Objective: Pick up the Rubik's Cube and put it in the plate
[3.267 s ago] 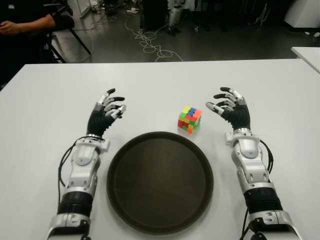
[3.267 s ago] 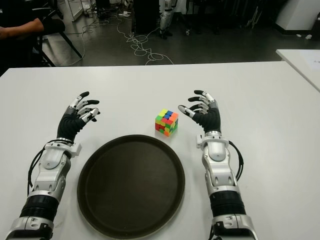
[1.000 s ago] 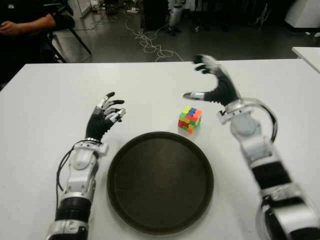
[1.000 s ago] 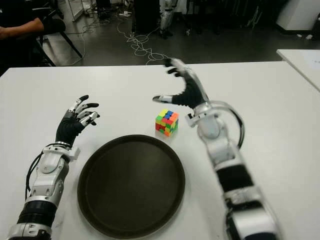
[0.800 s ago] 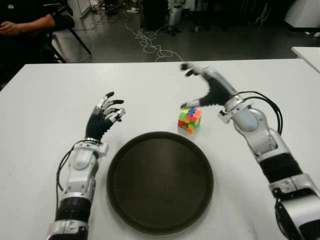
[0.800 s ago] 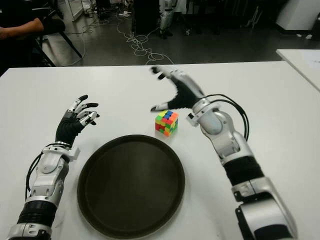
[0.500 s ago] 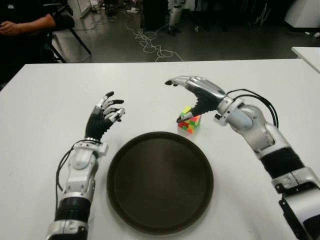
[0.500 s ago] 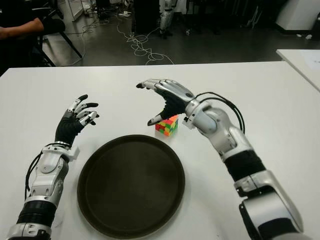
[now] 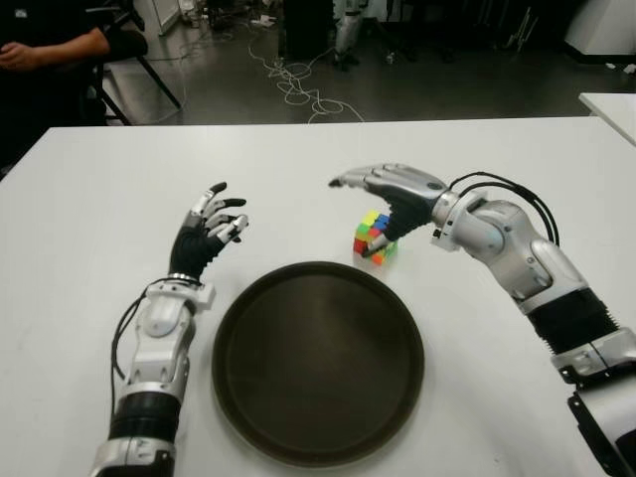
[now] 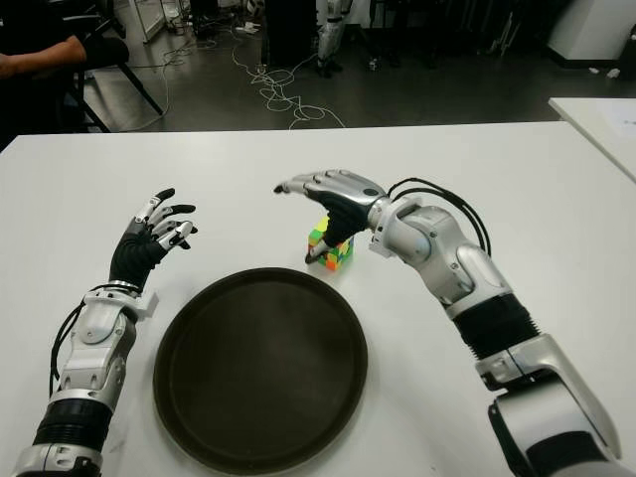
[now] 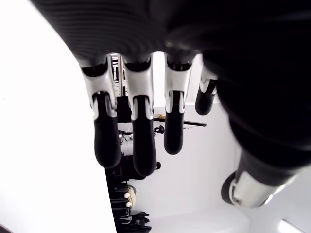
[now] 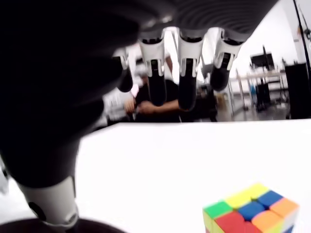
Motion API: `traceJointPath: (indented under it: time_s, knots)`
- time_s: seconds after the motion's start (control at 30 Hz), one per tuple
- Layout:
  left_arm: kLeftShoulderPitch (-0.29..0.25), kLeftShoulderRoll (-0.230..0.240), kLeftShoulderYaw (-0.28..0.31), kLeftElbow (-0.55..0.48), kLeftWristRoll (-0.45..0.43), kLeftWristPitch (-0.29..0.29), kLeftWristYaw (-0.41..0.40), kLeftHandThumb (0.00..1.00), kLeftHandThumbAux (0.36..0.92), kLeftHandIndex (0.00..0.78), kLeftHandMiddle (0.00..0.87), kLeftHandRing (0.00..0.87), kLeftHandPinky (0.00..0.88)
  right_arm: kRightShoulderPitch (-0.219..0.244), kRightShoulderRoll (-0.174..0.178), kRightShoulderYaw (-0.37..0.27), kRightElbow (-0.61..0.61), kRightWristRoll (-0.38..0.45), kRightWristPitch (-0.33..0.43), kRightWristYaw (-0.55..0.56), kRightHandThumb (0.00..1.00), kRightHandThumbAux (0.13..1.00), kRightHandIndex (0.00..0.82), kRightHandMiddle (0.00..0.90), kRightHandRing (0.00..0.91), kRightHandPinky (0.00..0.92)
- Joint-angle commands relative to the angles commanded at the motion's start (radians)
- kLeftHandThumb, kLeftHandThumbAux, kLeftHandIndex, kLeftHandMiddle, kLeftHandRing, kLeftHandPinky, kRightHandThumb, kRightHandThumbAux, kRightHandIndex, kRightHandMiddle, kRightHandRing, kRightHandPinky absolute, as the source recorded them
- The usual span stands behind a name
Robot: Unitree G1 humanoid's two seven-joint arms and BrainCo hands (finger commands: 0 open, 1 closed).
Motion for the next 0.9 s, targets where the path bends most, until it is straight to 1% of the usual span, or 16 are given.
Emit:
traceJointPath:
  time_s: [0.33, 0.47, 0.67, 0.77, 0.9]
  knots:
    - [0.003, 0.0, -0.005, -0.003, 0.007, 0.003, 0.002, 0.454, 0.678, 0.098, 0.292, 0.398, 0.484, 0.017, -0.02, 0.003, -0.064, -0.025, 0.052, 0.054, 0.0, 0.723, 0.086, 0.134, 0.143, 0.125]
    - [0.003, 0.0, -0.005, -0.001, 0.005, 0.002, 0.0, 0.459, 0.679, 0.095, 0.29, 0.398, 0.488, 0.014, -0.028, 0.004, -0.075, -0.035, 0.064, 0.068, 0.0, 0.714, 0.081, 0.134, 0.142, 0.127]
    - [0.002, 0.003, -0.005, -0.001, 0.007, 0.006, 0.001, 0.457, 0.678, 0.09, 0.288, 0.396, 0.488, 0.008, -0.032, 0.001, -0.067, -0.042, 0.066, 0.066, 0.0, 0.716, 0.084, 0.134, 0.144, 0.128]
    - [0.002, 0.005, -0.005, -0.001, 0.01, 0.007, 0.002, 0.457, 0.684, 0.094, 0.285, 0.393, 0.489, 0.001, -0.035, -0.004, -0.059, -0.049, 0.078, 0.062, 0.0, 0.73, 0.086, 0.132, 0.139, 0.125]
    - [0.001, 0.006, -0.004, 0.002, 0.009, 0.007, 0.0, 0.459, 0.691, 0.097, 0.281, 0.39, 0.489, 0.002, -0.032, -0.007, -0.059, -0.06, 0.095, 0.048, 0.0, 0.74, 0.088, 0.135, 0.14, 0.125]
